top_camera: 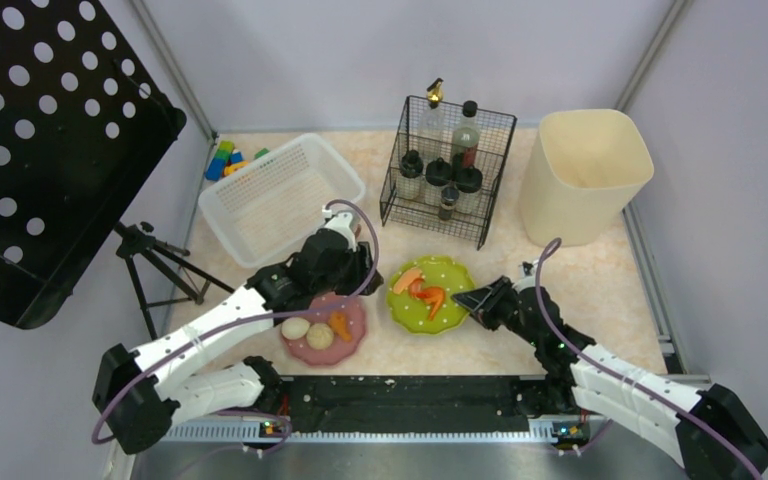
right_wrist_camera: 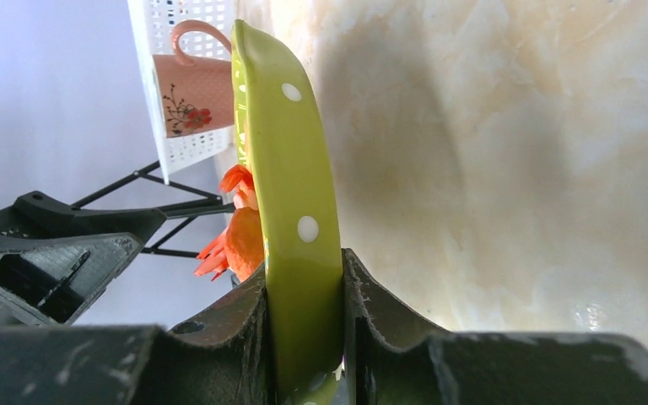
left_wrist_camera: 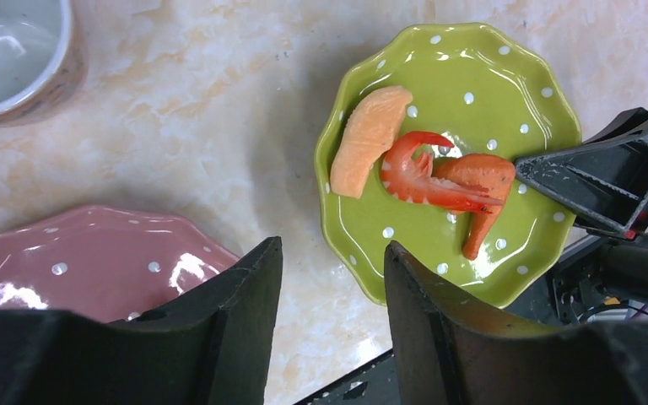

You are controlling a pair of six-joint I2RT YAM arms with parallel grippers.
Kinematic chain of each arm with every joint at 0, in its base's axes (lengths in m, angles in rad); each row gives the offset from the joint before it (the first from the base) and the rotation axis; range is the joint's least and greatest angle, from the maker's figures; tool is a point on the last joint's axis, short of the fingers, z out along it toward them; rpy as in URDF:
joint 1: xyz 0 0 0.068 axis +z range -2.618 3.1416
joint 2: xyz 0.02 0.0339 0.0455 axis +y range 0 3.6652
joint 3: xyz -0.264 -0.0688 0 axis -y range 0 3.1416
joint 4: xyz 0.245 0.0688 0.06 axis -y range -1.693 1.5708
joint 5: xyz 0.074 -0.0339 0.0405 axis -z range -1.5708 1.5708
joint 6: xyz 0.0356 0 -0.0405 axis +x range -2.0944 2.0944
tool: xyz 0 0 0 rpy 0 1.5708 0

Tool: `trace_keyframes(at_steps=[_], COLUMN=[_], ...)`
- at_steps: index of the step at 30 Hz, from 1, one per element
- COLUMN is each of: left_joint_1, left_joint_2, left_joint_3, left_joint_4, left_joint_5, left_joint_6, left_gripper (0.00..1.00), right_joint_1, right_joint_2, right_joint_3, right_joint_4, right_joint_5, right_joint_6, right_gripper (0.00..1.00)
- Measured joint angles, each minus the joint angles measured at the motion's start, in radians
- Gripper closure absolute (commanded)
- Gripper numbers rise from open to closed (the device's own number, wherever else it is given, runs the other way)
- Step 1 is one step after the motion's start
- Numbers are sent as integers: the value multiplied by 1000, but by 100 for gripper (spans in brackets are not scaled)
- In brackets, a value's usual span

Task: Clear the kitchen counter

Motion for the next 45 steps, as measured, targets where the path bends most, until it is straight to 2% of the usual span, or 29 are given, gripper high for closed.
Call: trace_keyframes(at_steps=[4, 9, 14, 16, 18, 24, 31, 38, 45], left_joint_1=[0, 0, 0, 0, 0, 0, 0, 0, 0], left_joint_2=[-53, -138, -225, -256, -288, -346, -362, -361, -341], left_joint_3=[6, 19, 50, 68, 86, 101, 95, 91, 90], left_joint_4=[-43, -84, -126, -149, -166, -206, -218, -217, -214], left_joint_5=[-26, -58, -102, -116, -132, -147, -150, -147, -126], left_joint_6=[6, 16, 31, 40, 43, 44, 41, 40, 41], left_gripper=[44, 35, 18, 6, 2, 1, 1, 1, 1], right_joint_1=[0, -1, -2, -2, -5, -64, -206, -399, -617], right_joint_2=[17, 87, 136, 143, 148, 158, 162, 197, 217], right_joint_3=[16, 101, 212, 246, 276, 367, 544, 716, 790], right_joint_4=[21, 30, 43, 52, 57, 26, -120, -214, -298], right_joint_5=[-2, -10, -24, -28, -32, -56, -68, -122, -221], right_joint_6=[11, 14, 13, 14, 14, 17, 15, 12, 12], right_gripper=[100, 100, 100, 100, 100, 100, 100, 100, 100])
